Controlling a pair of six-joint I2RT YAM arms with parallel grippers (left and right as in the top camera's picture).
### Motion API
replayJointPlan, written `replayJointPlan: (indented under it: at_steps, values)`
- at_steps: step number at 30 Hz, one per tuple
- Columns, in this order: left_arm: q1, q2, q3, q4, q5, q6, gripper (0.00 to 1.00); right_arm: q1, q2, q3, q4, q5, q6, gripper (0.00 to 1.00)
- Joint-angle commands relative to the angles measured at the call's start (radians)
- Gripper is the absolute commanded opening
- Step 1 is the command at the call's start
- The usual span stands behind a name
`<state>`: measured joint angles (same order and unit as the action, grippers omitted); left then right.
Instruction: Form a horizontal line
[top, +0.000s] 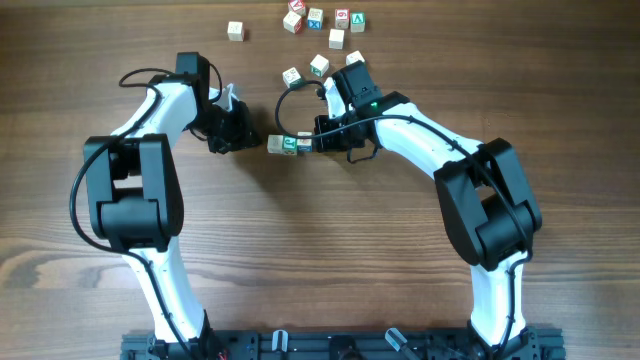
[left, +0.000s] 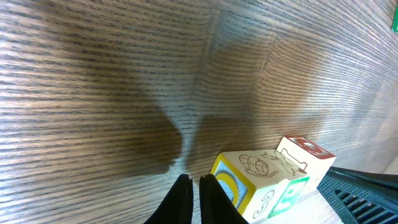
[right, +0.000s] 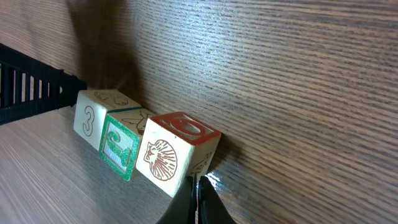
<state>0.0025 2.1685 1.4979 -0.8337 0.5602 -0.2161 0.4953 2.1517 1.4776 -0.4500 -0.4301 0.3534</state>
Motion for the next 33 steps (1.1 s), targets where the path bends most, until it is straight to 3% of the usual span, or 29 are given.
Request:
replayJointPlan:
  at_steps: [1,6,13,17,26,33]
  values:
    - [0.0,0.017,-0.008,-0.004,0.023,-0.002,0.09,0.01,-0.013,-0.011,0.001,0.008,-0.002,0.05]
    - [0.0,0.017,-0.008,-0.011,0.023,-0.002,0.09,0.01,-0.013,-0.011,-0.027,0.146,-0.002,0.05]
    - [0.0,0.017,-0.008,-0.016,0.02,-0.002,0.05,0.01,-0.013,-0.011,-0.019,0.154,-0.002,0.05]
    - [0.009,0.017,-0.008,-0.028,-0.074,-0.002,0.04,0.007,-0.013,-0.008,0.05,0.155,0.005,0.05]
    - [0.081,0.017,-0.008,-0.06,-0.258,-0.112,0.04,-0.01,-0.013,0.04,0.229,0.198,0.236,0.04]
    - [0.109,0.017,-0.008,-0.057,-0.266,-0.14,0.04,0.023,0.013,0.04,0.264,0.256,0.287,0.05]
